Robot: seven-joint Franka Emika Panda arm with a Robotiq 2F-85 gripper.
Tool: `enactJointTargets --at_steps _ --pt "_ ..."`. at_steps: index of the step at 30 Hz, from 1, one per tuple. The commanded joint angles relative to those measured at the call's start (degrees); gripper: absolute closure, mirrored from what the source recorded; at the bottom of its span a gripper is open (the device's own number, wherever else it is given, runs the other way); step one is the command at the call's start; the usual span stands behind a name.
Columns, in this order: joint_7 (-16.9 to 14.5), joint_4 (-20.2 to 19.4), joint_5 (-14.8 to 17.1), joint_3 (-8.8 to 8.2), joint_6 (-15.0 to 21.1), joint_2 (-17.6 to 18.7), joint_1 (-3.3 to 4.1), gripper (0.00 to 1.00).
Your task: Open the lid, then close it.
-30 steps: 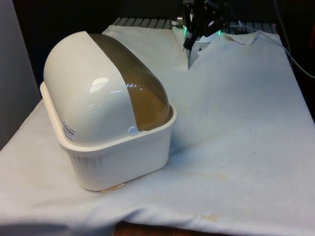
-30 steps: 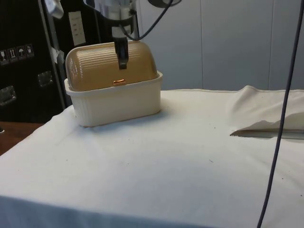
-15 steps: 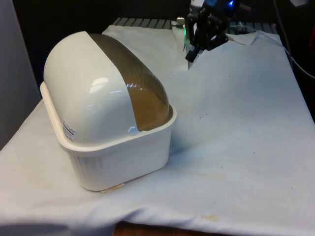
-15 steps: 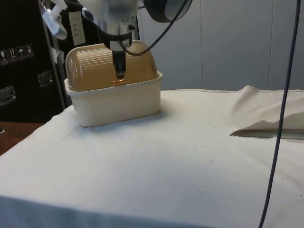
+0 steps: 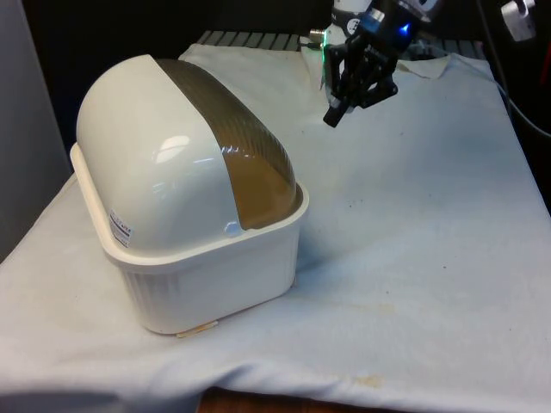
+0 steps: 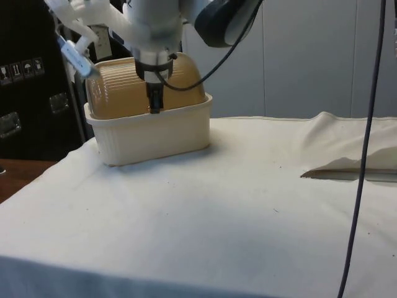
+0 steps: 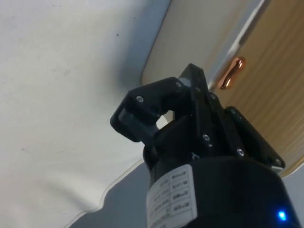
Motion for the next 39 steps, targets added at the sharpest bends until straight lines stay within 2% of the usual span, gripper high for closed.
enactJointTargets --at_steps 1,3,4,5,6,13,22,23,24,30,32,33,35,39 --pt "1.3 0.1 -1.7 -0.29 1.0 0.1 0.00 1.00" --pt "2.6 -0.2 -2.9 -0.29 1.2 0.3 0.06 1.00" --pt "1.8 -0.1 -1.8 0.00 0.4 0.5 -0.06 1.00" --pt "3.2 -0.3 -3.5 -0.29 1.3 0.4 0.06 1.00" --pt "3.5 -0.3 -3.7 -0.23 1.3 0.5 0.00 1.00" --pt "3.6 -0.5 -3.4 0.00 0.6 0.6 -0.06 1.00" --pt "7.2 -1.6 -8.6 -1.09 3.2 1.9 -0.29 1.00" --pt "6.4 -1.9 -7.2 -0.80 2.3 1.7 -0.29 1.00" --pt "7.6 -1.5 -9.2 -1.15 3.4 2.1 -0.34 1.00" --pt "11.1 -1.3 -14.0 -2.01 4.9 3.4 -0.57 1.00" --pt "12.1 -1.5 -15.0 -2.06 4.6 3.4 -0.46 1.00" --pt "11.4 -1.6 -13.9 -1.89 4.0 3.6 -0.52 1.00" --pt "13.2 -1.7 -16.1 -2.06 4.0 3.4 -0.34 1.00" --pt "13.9 -1.4 -17.2 -2.12 3.0 3.6 -0.34 1.00"
